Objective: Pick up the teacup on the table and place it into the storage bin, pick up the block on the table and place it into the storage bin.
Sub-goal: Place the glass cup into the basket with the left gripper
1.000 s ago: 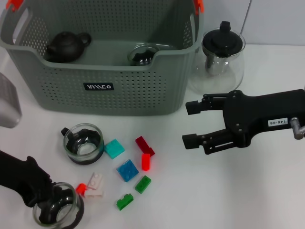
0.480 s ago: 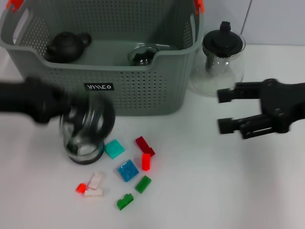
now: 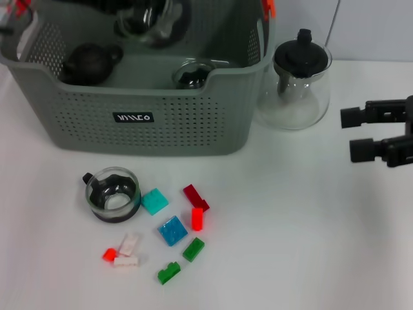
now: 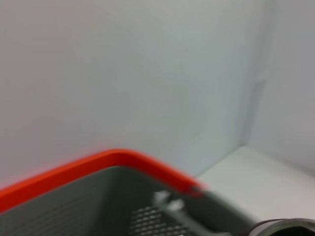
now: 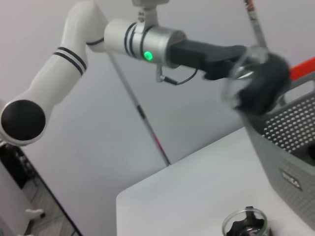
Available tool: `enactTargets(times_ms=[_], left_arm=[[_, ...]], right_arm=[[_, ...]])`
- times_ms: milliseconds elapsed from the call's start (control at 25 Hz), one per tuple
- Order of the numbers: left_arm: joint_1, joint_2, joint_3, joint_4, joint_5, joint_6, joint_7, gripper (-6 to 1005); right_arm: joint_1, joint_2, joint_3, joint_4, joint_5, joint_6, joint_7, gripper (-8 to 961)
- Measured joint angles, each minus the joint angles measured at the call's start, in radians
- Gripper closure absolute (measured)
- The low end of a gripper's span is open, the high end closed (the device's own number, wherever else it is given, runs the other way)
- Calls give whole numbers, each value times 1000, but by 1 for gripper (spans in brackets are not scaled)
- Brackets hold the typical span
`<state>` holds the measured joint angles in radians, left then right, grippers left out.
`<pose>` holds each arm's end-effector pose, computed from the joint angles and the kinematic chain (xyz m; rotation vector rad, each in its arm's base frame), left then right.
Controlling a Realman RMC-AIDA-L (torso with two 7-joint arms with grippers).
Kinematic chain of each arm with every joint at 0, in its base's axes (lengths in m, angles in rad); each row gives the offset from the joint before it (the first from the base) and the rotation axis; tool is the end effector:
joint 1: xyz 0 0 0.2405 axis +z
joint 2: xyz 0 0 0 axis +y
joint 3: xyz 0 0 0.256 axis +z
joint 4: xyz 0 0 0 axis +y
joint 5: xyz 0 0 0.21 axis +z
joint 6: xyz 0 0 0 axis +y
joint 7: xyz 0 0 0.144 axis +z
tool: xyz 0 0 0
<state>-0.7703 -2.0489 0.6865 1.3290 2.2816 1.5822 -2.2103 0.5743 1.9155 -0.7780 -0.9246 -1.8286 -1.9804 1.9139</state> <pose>-0.1380 0.4103 0.1199 -2.4995 -0.7323 -0.3981 0.2031 0.3247 0.0976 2.8875 -0.7420 -0.7616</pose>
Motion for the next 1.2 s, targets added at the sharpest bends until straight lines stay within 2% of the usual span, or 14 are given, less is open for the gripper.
enactTargets(times_ms=[120,200,280,480,680,920,1200], left_arm=[[-47,48,111,-80,95,-147,-84,921],[-80,63,147,-140,158,-209,-114,918],[-118,68,169,-213,250,-278,-141,915],[-186,47,179,-341,451,-409,-186,908],[-207,20,181,-396,540,-476,-193,900],[-215,6,213,-441,572,-534,-204,892],[-225,9,279,-523,574,-620,-236,882]], right_arm=[[-3,-5,20,0,0,2,17,6],[-4,-7,26,1,0,6,22,6],[-6,-9,27,2,0,10,22,6],[-5,-8,28,6,-19,23,23,6],[1,-7,30,28,-27,32,21,6],[2,-7,29,38,-28,38,15,6],[5,-1,24,38,-39,49,8,7]])
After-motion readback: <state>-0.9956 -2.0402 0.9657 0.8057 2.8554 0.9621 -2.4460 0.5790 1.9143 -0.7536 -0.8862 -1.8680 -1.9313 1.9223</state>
